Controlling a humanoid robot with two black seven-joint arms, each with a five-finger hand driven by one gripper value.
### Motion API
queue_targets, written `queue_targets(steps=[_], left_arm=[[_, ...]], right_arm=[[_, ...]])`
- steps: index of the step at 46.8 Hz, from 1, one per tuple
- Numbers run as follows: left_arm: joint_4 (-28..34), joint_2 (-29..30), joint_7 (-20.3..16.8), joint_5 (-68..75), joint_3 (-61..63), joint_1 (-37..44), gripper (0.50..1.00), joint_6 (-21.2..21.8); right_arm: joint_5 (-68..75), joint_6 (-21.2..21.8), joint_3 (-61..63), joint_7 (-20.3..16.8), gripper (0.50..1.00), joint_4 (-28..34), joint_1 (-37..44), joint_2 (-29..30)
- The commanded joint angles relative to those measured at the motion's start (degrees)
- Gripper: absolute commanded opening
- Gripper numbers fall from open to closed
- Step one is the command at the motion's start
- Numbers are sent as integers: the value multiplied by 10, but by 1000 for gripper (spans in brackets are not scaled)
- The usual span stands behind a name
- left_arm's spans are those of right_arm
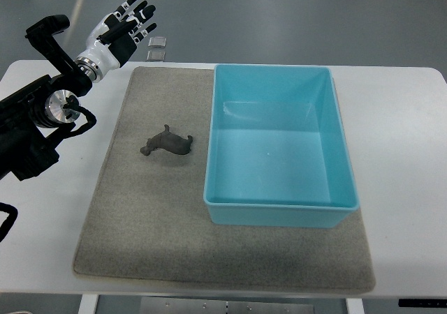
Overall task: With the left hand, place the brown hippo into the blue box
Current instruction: 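Raise the left hand and open its fingers above the mat, then move the left hand over the brown hippo and lower the fingers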
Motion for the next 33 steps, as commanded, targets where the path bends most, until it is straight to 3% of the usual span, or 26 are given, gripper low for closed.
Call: queue_targets(steps=[1,20,33], left_arm=[[-7,7,0,9,9,-2,996,-2],[-109,75,0,127,62,-10,996,-2],[-146,94,0,206,85,-17,996,-4]], right_arm=[[0,0,0,0,936,0,0,0],[0,0,0,0,936,0,0,0],[0,0,0,0,936,0,0,0]])
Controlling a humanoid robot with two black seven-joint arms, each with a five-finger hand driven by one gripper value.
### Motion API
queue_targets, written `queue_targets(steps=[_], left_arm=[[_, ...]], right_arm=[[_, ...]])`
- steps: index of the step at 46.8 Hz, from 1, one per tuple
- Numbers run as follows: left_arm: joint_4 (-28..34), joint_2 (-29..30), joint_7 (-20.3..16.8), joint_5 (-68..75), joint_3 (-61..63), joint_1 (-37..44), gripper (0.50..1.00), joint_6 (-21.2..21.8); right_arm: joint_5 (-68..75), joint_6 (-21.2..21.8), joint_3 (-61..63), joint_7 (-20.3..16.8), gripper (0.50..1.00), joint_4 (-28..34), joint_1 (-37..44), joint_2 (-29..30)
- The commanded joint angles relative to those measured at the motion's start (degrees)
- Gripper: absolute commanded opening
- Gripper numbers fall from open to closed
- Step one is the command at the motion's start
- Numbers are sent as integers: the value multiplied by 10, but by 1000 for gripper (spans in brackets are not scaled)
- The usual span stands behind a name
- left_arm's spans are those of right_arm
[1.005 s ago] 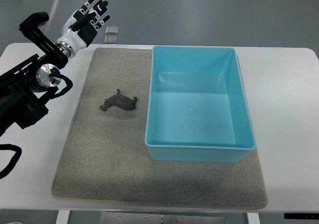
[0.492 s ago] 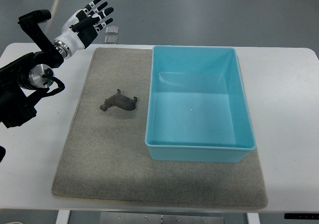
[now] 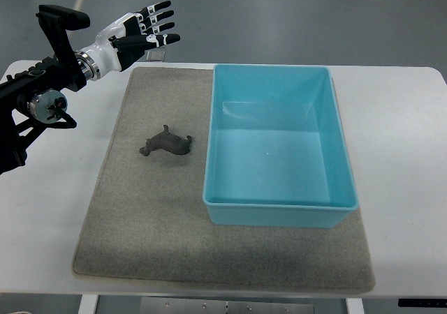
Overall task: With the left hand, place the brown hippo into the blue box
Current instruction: 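Move the left hand over the brown hippo and lower the fingers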
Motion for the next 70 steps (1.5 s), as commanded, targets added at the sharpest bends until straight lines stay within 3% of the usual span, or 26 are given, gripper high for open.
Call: queue_targets(steps=[1,12,41,51,70], left_arm=[[-13,7,0,23,20,-2,996,0],[-35,27,1,128,44,-11,996,-4],[-42,79,0,370,45,-31,996,-126],[-84,107,-2,460,45,-47,996,-161],[-153,121,-3,595,44,-58,996,-172]], right_arm=[[0,0,0,0,936,0,0,0],[0,0,0,0,936,0,0,0],[0,0,0,0,936,0,0,0],[0,0,0,0,936,0,0,0],[0,0,0,0,936,0,0,0]])
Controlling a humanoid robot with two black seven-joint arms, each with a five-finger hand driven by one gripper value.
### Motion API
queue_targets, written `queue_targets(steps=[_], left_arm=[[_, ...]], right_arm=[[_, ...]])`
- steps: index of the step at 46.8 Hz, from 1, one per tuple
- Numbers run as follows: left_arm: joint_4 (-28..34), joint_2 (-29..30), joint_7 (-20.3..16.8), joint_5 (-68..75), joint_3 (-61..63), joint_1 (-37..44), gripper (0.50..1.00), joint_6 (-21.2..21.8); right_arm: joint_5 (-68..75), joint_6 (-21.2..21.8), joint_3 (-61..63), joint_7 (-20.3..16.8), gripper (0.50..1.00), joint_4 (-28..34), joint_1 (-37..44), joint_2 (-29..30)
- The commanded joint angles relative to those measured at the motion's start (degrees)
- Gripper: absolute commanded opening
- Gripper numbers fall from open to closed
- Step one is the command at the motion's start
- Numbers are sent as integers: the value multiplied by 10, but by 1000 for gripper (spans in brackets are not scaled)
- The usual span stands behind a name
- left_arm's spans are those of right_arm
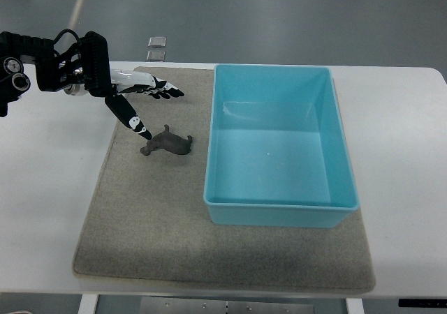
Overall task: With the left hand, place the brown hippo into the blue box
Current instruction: 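Move the left hand over the brown hippo and lower the fingers, then close the left hand fingers around the brown hippo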
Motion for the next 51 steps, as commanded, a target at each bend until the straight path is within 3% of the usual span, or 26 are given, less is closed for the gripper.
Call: queue_targets(steps=[1,12,23,51], left_arm=[[-13,-1,0,22,0,0,996,0],[-16,-8,-7,128,0,1,994,7],[-16,-15,-6,177,0,3,994,53],[-21,-38,-7,189,17,3,994,42]], right_arm=[[0,0,0,0,936,0,0,0],[0,0,0,0,936,0,0,0],[0,0,0,0,936,0,0,0],[0,0,0,0,936,0,0,0]])
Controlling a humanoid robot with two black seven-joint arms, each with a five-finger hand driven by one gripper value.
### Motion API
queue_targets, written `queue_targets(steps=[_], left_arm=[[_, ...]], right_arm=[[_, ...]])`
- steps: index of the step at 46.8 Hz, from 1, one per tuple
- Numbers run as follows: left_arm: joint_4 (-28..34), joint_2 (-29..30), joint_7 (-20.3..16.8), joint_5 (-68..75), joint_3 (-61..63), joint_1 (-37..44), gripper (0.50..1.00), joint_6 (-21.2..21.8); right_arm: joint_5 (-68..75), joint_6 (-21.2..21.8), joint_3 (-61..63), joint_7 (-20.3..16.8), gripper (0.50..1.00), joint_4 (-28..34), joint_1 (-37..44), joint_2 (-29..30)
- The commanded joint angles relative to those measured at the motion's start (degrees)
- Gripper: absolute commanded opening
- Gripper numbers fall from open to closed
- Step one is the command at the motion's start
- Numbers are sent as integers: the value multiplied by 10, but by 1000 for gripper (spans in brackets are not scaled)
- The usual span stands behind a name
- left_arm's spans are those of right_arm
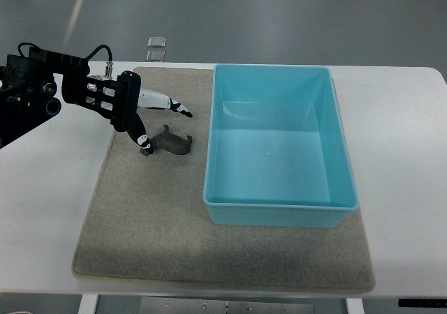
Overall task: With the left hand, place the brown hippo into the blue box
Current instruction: 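Close the left hand fingers around the brown hippo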
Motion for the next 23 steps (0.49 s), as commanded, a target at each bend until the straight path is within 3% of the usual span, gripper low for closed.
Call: queue_targets(steps=[1,11,23], left_arm=[[0,0,0,-1,1,-1,994,-4],[-1,-1,0,-4,1,-5,994,-32],[-3,-1,-1,-1,1,-10,990,-33]], right_arm=[[0,0,0,0,936,0,0,0],[0,0,0,0,936,0,0,0],[0,0,0,0,936,0,0,0]])
